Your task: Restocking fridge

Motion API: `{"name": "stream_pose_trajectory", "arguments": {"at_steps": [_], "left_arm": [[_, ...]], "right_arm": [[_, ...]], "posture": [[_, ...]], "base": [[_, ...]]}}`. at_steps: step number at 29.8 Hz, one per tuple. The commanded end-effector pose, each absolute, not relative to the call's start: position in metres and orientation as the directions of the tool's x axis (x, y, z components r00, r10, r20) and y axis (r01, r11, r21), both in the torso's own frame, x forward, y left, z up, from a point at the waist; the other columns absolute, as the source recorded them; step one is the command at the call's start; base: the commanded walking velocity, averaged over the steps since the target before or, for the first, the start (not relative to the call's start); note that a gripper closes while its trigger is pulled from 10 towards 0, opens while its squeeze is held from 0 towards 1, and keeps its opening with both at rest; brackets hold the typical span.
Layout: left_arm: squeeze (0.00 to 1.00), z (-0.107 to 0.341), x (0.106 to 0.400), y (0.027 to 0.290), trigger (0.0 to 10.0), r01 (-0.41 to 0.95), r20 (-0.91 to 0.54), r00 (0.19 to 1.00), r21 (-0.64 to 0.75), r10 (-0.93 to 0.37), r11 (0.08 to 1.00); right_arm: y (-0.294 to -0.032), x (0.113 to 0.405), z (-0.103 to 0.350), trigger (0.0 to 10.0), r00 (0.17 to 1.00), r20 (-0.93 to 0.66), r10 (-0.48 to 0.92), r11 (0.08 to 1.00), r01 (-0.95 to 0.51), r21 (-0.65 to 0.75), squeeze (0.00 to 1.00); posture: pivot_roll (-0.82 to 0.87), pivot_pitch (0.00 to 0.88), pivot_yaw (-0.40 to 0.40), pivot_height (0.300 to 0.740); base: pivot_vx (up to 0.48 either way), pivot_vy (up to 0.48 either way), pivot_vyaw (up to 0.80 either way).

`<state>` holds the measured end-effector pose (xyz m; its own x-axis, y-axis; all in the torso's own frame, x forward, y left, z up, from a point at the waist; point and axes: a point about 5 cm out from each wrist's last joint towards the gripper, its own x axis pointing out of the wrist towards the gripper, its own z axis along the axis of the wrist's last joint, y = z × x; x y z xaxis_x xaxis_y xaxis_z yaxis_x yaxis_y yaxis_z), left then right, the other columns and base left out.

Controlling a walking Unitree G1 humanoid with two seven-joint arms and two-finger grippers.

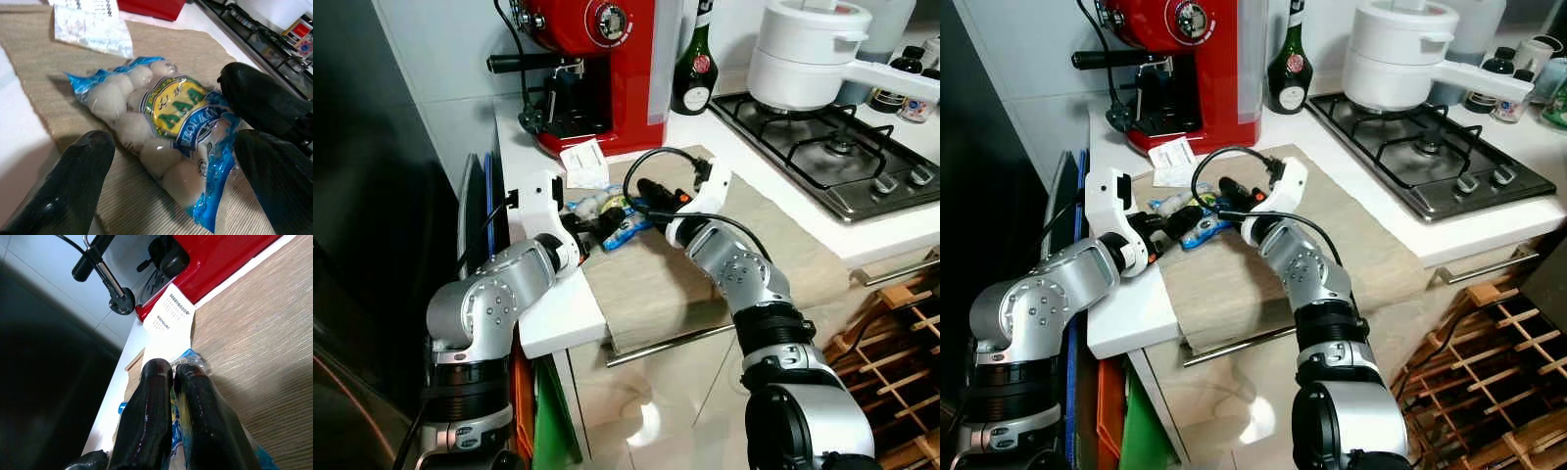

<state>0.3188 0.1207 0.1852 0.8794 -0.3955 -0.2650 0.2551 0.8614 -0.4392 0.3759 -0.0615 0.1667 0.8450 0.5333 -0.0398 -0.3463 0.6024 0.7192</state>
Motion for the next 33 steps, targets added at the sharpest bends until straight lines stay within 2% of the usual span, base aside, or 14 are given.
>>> {"name": "stream_pose_trajectory", "arguments": {"at_steps": [1,10,12,13,17,24,29,33], "left_arm": [[0.0,0.185,0.316,0.122,10.0,0.247,-0.266,0.879,-0.456,-0.396,0.855],[0.0,0.189,0.317,0.119,10.0,0.254,-0.242,0.877,-0.499,-0.414,0.829],[0.0,0.188,0.317,0.117,10.0,0.253,-0.251,0.872,-0.504,-0.42,0.826],[0.0,0.185,0.317,0.116,10.0,0.25,-0.269,0.865,-0.502,-0.424,0.828],[0.0,0.183,0.317,0.115,10.0,0.248,-0.28,0.861,-0.5,-0.425,0.83],[0.0,0.175,0.319,0.11,10.0,0.207,-0.303,0.839,-0.589,-0.452,0.781],[0.0,0.174,0.325,0.106,10.0,0.179,-0.258,0.848,-0.682,-0.463,0.709],[0.0,0.182,0.33,0.099,10.0,0.217,-0.177,0.854,-0.733,-0.489,0.645]], "right_arm": [[-0.054,0.374,0.158,10.0,0.82,-0.087,0.566,0.593,-0.331,0.734,0.0],[-0.049,0.376,0.158,10.0,0.813,-0.1,0.573,0.598,-0.331,0.73,0.0],[-0.046,0.376,0.158,3.8,0.807,-0.096,0.582,0.588,-0.337,0.736,0.0],[-0.044,0.374,0.157,0.0,0.799,-0.099,0.593,0.583,-0.341,0.737,0.0],[-0.042,0.373,0.156,0.0,0.795,-0.104,0.598,0.584,-0.342,0.736,0.0],[-0.04,0.371,0.15,0.0,0.786,-0.119,0.607,0.58,-0.336,0.742,0.0],[-0.039,0.369,0.149,0.0,0.778,-0.12,0.616,0.574,-0.34,0.745,0.0],[-0.037,0.368,0.149,0.0,0.77,-0.115,0.628,0.566,-0.35,0.746,0.0]], "posture": [[-0.02,0.0,0.007,0.74],[-0.02,0.0,0.007,0.74],[-0.02,0.0,0.009,0.74],[-0.02,0.0,0.01,0.74],[-0.02,0.0,0.011,0.74],[-0.03,0.0,0.012,0.74],[-0.03,0.0,0.012,0.74],[-0.04,0.0,0.012,0.74]], "base": [[0.0,0.0,0.0],[0.0,0.0,0.0],[0.0,0.0,0.0],[0.0,0.0,0.0],[0.0,0.0,0.0],[0.0,0.0,0.0],[0.0,0.0,0.0],[0.0,0.0,0.0]]}}
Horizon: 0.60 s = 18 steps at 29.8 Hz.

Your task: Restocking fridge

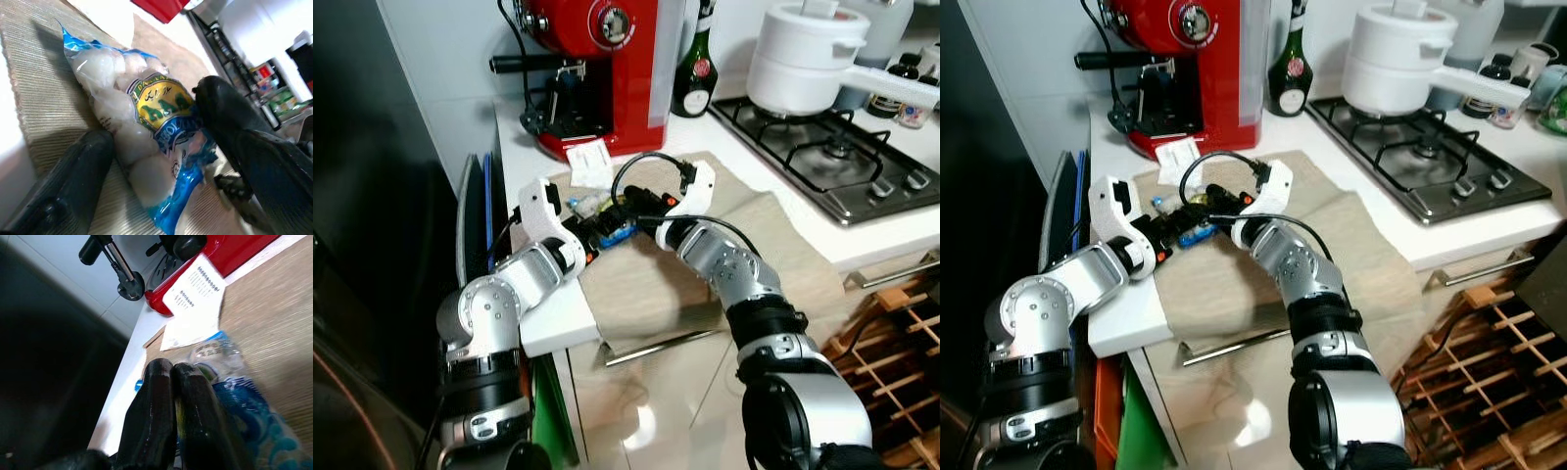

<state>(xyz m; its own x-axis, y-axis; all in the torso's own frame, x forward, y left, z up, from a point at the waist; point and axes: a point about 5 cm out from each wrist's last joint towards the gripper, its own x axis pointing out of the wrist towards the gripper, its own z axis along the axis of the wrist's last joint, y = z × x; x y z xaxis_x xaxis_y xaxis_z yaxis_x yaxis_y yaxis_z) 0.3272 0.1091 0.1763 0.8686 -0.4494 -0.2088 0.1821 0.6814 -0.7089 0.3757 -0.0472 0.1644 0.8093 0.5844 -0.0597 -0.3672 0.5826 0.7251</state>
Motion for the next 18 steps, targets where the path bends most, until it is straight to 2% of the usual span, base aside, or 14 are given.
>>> {"name": "stream_pose_trajectory", "arguments": {"at_steps": [1,8,11,12,16,18], "left_arm": [[0.0,0.184,0.331,0.097,10.0,0.233,-0.162,0.853,-0.733,-0.497,0.639],[0.0,0.198,0.329,0.089,10.0,0.345,-0.09,0.824,-0.702,-0.559,0.623],[0.0,0.193,0.326,0.083,10.0,0.381,-0.123,0.796,-0.658,-0.592,0.649],[0.0,0.184,0.324,0.078,10.0,0.373,-0.182,0.776,-0.638,-0.603,0.673],[0.0,0.174,0.323,0.077,10.0,0.34,-0.232,0.77,-0.64,-0.595,0.689],[0.0,0.162,0.326,0.081,10.0,0.265,-0.274,0.784,-0.664,-0.557,0.699]], "right_arm": [[-0.036,0.367,0.149,0.0,0.769,-0.115,0.629,0.565,-0.352,0.746,0.0],[-0.039,0.366,0.148,0.0,0.77,-0.116,0.627,0.576,-0.358,0.735,0.0],[-0.042,0.366,0.147,0.0,0.774,-0.118,0.622,0.58,-0.354,0.734,0.0],[-0.043,0.366,0.147,0.0,0.776,-0.12,0.62,0.582,-0.352,0.733,0.0],[-0.044,0.366,0.147,0.0,0.777,-0.12,0.619,0.584,-0.352,0.732,0.0],[-0.045,0.366,0.147,0.0,0.778,-0.121,0.617,0.585,-0.351,0.731,0.0]], "posture": [[-0.04,0.0,0.012,0.74],[-0.05,0.0,0.024,0.74],[-0.05,0.0,0.024,0.74],[-0.05,0.0,0.024,0.74],[-0.05,0.0,0.023,0.74],[-0.06,0.0,0.021,0.74]], "base": [[0.0,0.0,0.0],[0.0,0.0,0.0],[0.0,0.0,0.0],[0.0,0.0,0.0],[0.0,0.0,0.0],[0.0,0.0,0.0]]}}
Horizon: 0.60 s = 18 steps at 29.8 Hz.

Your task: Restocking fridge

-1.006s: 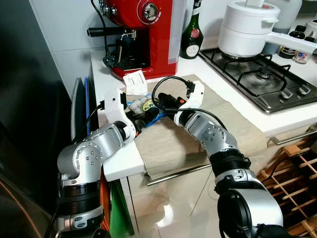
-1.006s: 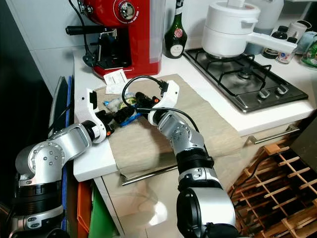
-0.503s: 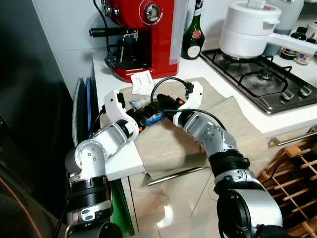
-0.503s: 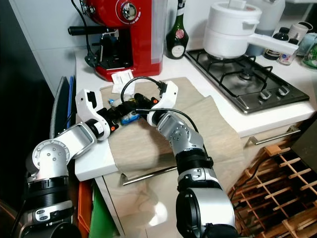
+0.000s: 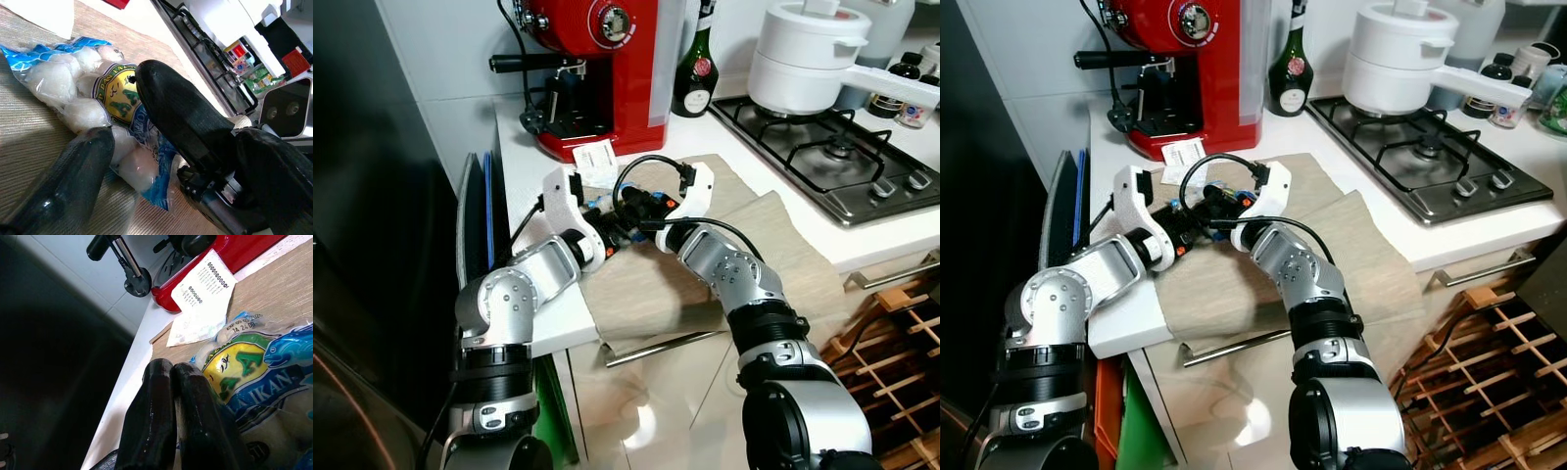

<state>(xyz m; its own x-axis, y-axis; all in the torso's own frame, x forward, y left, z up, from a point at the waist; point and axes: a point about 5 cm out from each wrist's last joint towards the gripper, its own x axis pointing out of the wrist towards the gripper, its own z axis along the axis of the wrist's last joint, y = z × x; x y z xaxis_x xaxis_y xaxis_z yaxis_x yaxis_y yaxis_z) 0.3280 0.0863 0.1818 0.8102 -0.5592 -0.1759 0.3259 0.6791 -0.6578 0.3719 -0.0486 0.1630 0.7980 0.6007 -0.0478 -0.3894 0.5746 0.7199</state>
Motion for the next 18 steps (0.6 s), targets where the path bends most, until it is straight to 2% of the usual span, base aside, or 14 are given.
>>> {"name": "stream_pose_trajectory", "arguments": {"at_steps": [1,5,6,8,12,14,18], "left_arm": [[0.0,0.159,0.327,0.083,10.0,0.241,-0.284,0.791,-0.67,-0.542,0.703],[0.0,0.159,0.328,0.085,10.0,0.243,-0.275,0.807,-0.653,-0.523,0.718],[0.0,0.163,0.327,0.087,10.0,0.263,-0.258,0.817,-0.63,-0.516,0.731],[0.0,0.172,0.326,0.092,10.0,0.321,-0.223,0.841,-0.527,-0.492,0.787],[0.0,0.182,0.322,0.097,10.0,0.368,-0.168,0.852,-0.483,-0.496,0.795],[0.0,0.186,0.32,0.098,10.0,0.378,-0.149,0.853,-0.486,-0.501,0.788],[0.0,0.189,0.319,0.101,10.0,0.402,-0.124,0.857,-0.448,-0.501,0.799]], "right_arm": [[-0.046,0.366,0.146,0.0,0.781,-0.124,0.612,0.59,-0.346,0.73,0.0],[-0.05,0.367,0.149,0.0,0.798,-0.114,0.592,0.622,-0.362,0.694,0.0],[-0.056,0.369,0.158,10.0,0.824,-0.084,0.561,0.676,-0.397,0.621,0.0],[-0.066,0.37,0.18,10.0,0.856,0.008,0.517,0.741,-0.452,0.497,0.0],[-0.081,0.363,0.205,10.0,0.862,0.127,0.49,0.76,-0.494,0.422,0.0],[-0.088,0.36,0.212,10.0,0.866,0.163,0.472,0.771,-0.496,0.401,0.0],[-0.102,0.355,0.224,10.0,0.9,0.245,0.361,0.849,-0.426,0.313,0.0]], "posture": [[-0.06,0.0,0.021,0.74],[-0.06,0.0,0.017,0.74],[-0.06,0.0,0.016,0.74],[-0.05,0.0,0.012,0.74],[-0.06,0.0,0.008,0.74],[-0.06,0.0,0.008,0.74],[-0.07,0.0,0.011,0.74]], "base": [[0.0,0.0,0.0],[0.0,0.0,0.0],[0.0,0.0,0.0],[0.0,0.0,0.0],[0.0,0.0,0.0],[0.0,0.0,0.0],[0.0,0.0,0.0]]}}
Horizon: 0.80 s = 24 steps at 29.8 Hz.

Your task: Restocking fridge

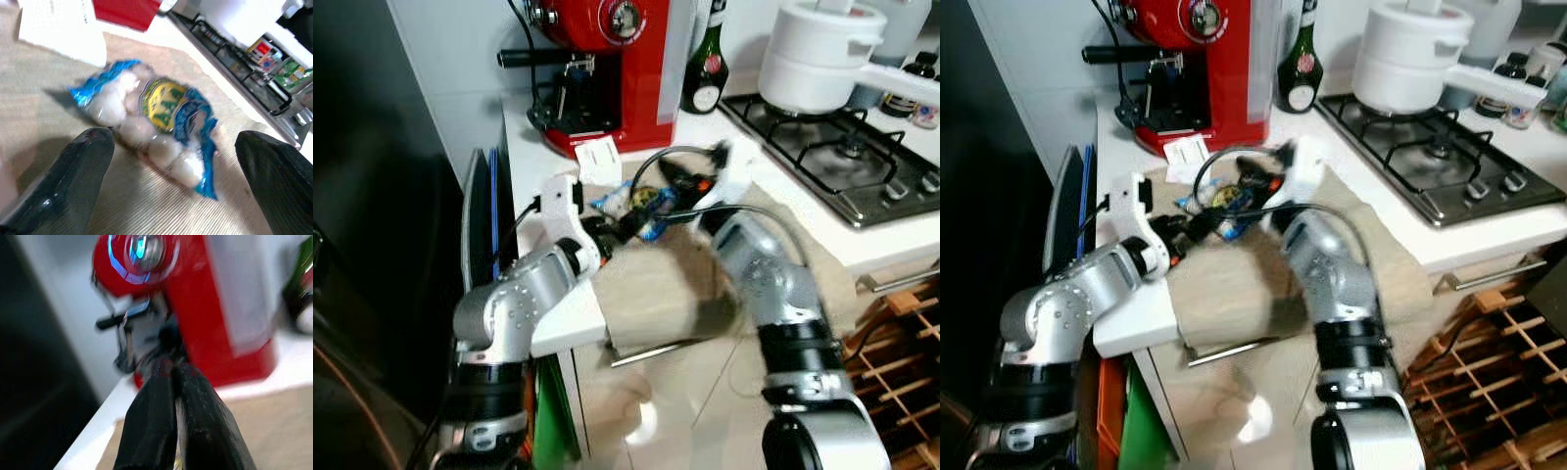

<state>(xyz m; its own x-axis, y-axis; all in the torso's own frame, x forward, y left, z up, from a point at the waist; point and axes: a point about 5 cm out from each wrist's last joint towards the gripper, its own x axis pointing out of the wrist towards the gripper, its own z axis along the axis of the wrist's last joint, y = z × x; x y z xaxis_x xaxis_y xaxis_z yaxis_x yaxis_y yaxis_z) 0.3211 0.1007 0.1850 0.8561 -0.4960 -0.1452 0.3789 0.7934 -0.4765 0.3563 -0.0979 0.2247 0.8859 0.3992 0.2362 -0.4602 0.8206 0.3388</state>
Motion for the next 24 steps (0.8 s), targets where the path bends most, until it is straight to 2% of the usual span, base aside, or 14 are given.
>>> {"name": "stream_pose_trajectory", "arguments": {"at_steps": [1,4,8,15,18,24], "left_arm": [[0.0,0.189,0.319,0.101,10.0,0.402,-0.124,0.857,-0.448,-0.501,0.799],[0.0,0.193,0.322,0.104,10.0,0.424,-0.092,0.875,-0.328,-0.475,0.844],[0.0,0.194,0.334,0.106,10.0,0.411,-0.065,0.904,-0.134,-0.422,0.902],[0.0,0.184,0.363,0.103,10.0,0.407,-0.085,0.913,0.112,-0.399,0.907],[0.0,0.175,0.374,0.1,10.0,0.423,-0.125,0.905,0.154,-0.407,0.893],[0.0,0.169,0.39,0.097,10.0,0.411,-0.16,0.907,0.14,-0.389,0.901]], "right_arm": [[-0.102,0.355,0.224,10.0,0.9,0.245,0.361,0.849,-0.426,0.313,0.0],[-0.112,0.352,0.224,10.0,0.924,0.267,0.273,0.905,-0.341,0.254,0.0],[-0.122,0.349,0.213,10.0,0.95,0.228,0.213,0.936,-0.265,0.23,0.0],[-0.131,0.337,0.2,10.0,0.965,0.223,0.137,0.973,-0.174,0.154,0.0],[-0.131,0.33,0.195,10.0,0.969,0.212,0.125,0.974,-0.16,0.161,0.0],[-0.128,0.319,0.191,10.0,0.972,0.203,0.116,0.976,-0.15,0.159,0.0]], "posture": [[-0.07,0.0,0.011,0.74],[-0.07,0.0,0.014,0.74],[-0.08,0.0,0.019,0.74],[-0.12,0.0,0.041,0.74],[-0.13,0.0,0.05,0.74],[-0.15,0.0,0.067,0.74]], "base": [[0.0,0.0,0.0],[0.0,0.0,0.0],[0.0,0.0,0.0],[0.0,0.0,0.0],[0.0,0.0,0.0],[0.0,0.0,0.0]]}}
